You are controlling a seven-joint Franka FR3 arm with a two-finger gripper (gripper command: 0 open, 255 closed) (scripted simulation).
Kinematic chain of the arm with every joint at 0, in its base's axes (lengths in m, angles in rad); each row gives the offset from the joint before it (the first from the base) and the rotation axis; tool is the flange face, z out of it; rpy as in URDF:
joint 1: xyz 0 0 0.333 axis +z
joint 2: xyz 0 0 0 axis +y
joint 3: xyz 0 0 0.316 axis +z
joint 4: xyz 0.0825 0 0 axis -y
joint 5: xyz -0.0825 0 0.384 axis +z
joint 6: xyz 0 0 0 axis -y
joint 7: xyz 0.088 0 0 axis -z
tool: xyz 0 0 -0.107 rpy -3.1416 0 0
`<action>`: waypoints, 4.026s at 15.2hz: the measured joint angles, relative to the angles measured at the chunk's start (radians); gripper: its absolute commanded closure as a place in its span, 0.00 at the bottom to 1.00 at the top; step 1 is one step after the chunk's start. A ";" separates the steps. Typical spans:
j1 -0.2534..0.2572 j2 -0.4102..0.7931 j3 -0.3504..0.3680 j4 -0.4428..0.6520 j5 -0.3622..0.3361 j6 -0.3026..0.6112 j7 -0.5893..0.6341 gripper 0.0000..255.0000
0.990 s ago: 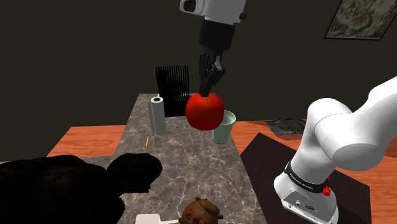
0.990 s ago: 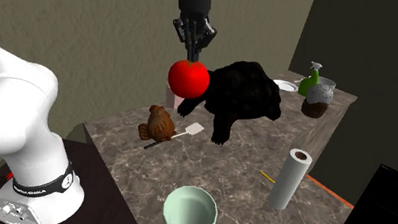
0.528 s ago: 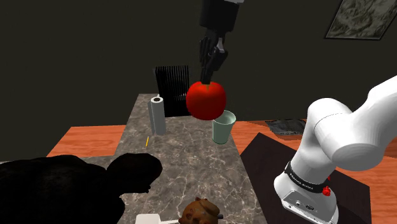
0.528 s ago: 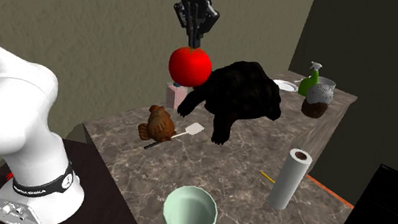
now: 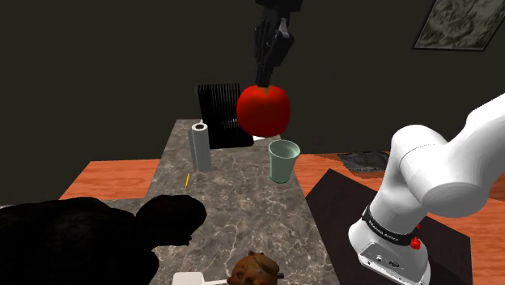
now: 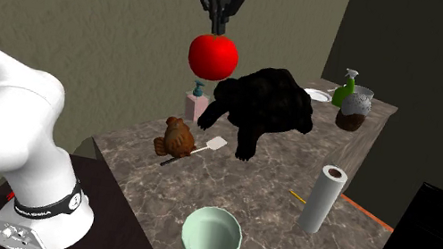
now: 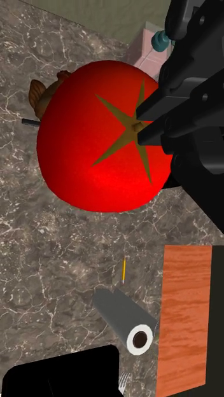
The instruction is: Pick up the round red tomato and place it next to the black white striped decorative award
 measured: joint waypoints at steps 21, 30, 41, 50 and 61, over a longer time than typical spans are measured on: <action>-0.120 0.213 -0.393 0.213 -0.113 -0.040 -0.485 1.00; -0.177 0.464 -0.574 0.470 -0.050 -0.081 -0.732 1.00; -0.274 0.704 -0.679 0.679 0.074 -0.110 -0.924 1.00; -0.256 0.663 -0.671 0.507 0.050 0.028 -0.927 1.00; -0.247 0.647 -0.666 0.344 0.045 0.178 -0.940 1.00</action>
